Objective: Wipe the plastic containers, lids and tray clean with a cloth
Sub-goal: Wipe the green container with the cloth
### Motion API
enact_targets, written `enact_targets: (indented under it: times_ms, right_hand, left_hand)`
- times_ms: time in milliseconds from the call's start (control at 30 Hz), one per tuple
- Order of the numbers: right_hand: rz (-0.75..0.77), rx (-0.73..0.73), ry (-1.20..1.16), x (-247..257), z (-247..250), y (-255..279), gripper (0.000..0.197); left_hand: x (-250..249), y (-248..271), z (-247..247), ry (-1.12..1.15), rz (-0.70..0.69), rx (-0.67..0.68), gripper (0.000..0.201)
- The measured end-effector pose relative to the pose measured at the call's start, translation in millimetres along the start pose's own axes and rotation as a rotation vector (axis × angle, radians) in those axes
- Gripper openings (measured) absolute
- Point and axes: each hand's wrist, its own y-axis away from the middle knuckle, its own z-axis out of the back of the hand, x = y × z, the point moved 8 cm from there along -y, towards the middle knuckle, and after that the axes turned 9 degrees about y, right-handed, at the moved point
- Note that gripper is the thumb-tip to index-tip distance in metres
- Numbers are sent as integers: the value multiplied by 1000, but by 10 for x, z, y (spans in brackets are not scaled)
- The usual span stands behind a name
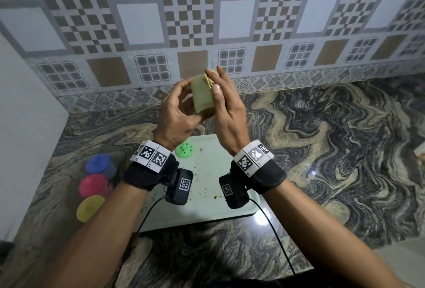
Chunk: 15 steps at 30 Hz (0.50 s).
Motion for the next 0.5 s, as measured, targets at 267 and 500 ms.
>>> enact_targets:
  times_ms: [267, 500]
  right_hand:
    - [22, -6, 63, -113, -54, 118, 41]
    - [-346, 2, -437, -271, -67, 67, 37]
  left_hand:
    - [-310, -16, -11, -539, -233, -30, 70]
    - [-153, -12, 31, -408, -95, 21, 76]
